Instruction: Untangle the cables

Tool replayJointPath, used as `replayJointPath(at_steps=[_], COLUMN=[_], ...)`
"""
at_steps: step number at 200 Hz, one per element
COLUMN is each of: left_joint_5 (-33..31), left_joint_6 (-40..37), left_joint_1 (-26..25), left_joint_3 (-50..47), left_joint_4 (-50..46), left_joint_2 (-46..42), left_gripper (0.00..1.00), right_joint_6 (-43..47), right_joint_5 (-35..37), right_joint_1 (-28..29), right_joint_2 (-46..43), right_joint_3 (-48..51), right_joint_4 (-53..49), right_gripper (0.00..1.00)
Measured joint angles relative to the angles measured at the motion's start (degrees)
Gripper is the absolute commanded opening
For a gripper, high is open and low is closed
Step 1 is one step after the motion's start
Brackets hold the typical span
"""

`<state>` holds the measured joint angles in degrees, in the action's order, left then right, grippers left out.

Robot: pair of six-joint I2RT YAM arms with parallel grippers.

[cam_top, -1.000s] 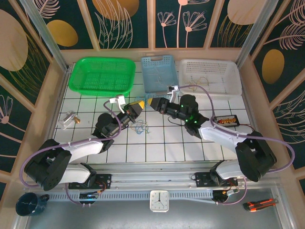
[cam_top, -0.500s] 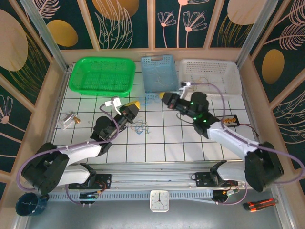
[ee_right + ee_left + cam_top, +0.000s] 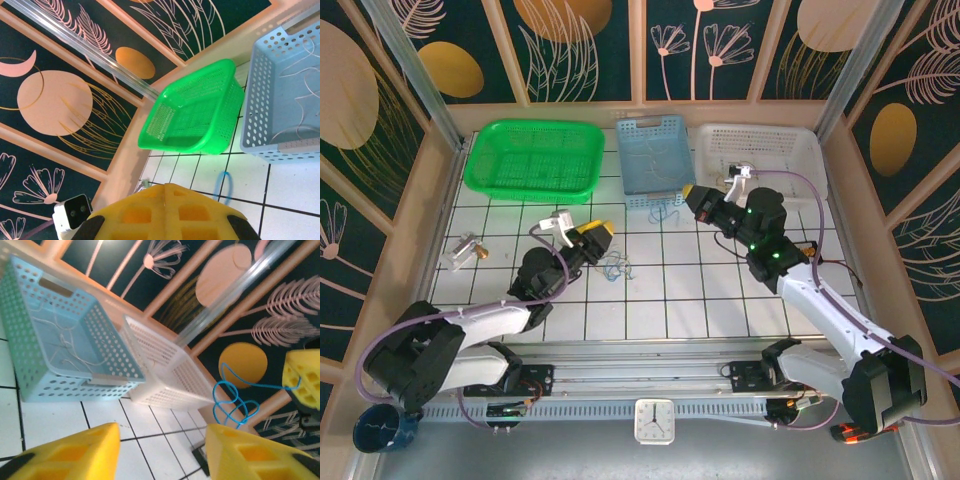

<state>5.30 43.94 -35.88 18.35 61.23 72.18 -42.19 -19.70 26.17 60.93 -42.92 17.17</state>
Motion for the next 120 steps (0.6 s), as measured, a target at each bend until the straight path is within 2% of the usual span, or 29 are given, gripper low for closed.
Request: replayJointPath(at_steps=[36,80,120], left_joint_5=[7.39,13.42,17.94], left_joint_6=[-1.92,-3.19,-3.19], left_joint_1=[0.00,0.00,0.00], left_joint_3=[3.19,5.86,6.43], left_joint_4=[-1.25,-1.86,0.02], left_joint_2=[2.32,6.27,10.82], left_gripper=[0.65,0.68,0.68], right_joint_6=[-0.09,-1.01,-3.72], right_joint_5=[-1.62,-2.45,0.42], right_joint_1=[0.02,0.52,5.27], right_joint_2=[0.00,-0.44,-1.66], right_joint_3=[-0.50,-0.57,-0.57], right_joint_4=[-1.01,-1.11,0.15], right_gripper=[0.00,0.00,0.00])
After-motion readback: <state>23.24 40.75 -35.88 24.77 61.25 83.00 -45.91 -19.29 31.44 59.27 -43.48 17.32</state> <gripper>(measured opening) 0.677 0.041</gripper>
